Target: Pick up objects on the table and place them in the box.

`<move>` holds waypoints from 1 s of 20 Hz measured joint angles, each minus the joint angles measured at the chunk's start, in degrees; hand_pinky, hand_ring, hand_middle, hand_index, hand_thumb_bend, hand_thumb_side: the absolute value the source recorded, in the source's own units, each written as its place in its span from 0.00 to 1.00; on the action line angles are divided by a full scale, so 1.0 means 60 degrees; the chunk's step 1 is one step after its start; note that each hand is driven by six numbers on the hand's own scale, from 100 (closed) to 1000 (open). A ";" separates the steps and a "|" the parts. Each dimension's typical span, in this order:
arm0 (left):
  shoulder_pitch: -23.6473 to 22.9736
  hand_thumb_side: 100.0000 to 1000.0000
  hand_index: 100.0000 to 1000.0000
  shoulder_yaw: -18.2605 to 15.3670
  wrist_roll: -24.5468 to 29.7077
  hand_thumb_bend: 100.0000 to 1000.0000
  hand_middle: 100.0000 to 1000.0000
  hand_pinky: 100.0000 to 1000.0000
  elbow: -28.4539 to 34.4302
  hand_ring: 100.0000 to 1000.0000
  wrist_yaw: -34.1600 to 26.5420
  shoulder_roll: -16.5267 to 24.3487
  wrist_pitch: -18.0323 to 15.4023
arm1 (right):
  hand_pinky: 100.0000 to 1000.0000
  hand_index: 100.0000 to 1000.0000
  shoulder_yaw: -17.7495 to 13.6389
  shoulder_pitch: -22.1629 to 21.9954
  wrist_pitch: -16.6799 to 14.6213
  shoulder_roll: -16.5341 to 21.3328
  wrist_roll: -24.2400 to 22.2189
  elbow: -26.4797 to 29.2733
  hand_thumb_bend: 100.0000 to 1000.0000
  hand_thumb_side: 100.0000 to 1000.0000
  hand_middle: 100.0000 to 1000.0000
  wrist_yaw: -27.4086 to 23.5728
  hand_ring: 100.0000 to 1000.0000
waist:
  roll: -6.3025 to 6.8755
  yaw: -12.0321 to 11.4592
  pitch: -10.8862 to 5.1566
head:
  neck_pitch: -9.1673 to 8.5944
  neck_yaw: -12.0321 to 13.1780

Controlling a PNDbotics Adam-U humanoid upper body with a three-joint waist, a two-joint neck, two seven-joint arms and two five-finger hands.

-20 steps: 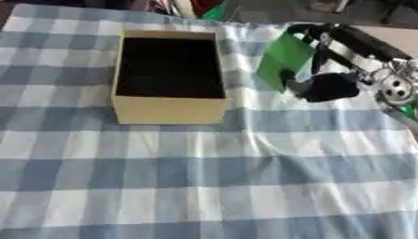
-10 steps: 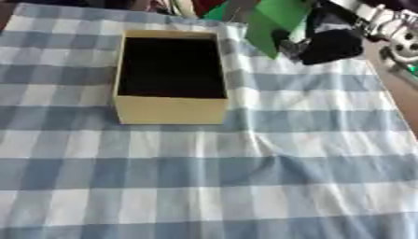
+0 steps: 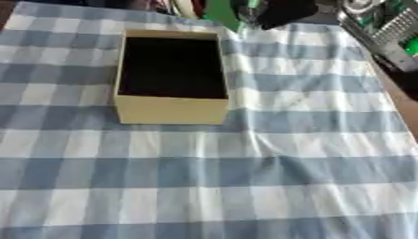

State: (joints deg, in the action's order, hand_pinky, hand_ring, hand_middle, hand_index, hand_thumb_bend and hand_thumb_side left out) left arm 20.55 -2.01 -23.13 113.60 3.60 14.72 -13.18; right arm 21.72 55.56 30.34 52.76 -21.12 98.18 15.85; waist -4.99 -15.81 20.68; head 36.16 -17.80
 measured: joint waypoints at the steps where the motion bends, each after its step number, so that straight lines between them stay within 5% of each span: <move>1: 0.0021 0.86 0.71 0.0001 0.0005 0.00 0.61 0.69 0.0000 0.54 -0.0006 0.0000 -0.0005 | 0.59 0.94 0.0069 0.0187 -0.0082 -0.0205 -0.0082 -0.0288 0.00 0.32 0.24 0.0100 0.43 | 0.0000 -0.0014 0.0000 | -0.0001 -0.0020; 8: 0.0122 0.86 0.71 0.0007 0.0029 0.00 0.61 0.69 0.0000 0.54 -0.0018 0.0000 -0.0028 | 0.58 0.94 0.0368 0.0990 -0.0679 -0.1387 -0.0572 -0.1972 0.00 0.33 0.24 0.0749 0.43 | -0.0104 -0.0152 0.0000 | -0.0001 -0.0178; 20: 0.0194 0.86 0.71 0.0058 0.0073 0.00 0.61 0.69 0.0000 0.54 -0.0064 -0.0008 -0.0045 | 0.58 0.93 0.0618 0.1296 -0.1139 -0.2696 -0.0479 -0.3451 0.00 0.32 0.23 0.1559 0.42 | -0.0134 -0.0291 0.0007 | -0.0036 -0.0386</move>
State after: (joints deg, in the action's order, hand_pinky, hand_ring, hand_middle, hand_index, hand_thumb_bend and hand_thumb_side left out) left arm 21.72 -1.67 -22.69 113.60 3.22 14.67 -13.45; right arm 25.43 63.34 23.51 36.58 -24.00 77.48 25.21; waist -5.79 -17.56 20.72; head 35.95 -20.12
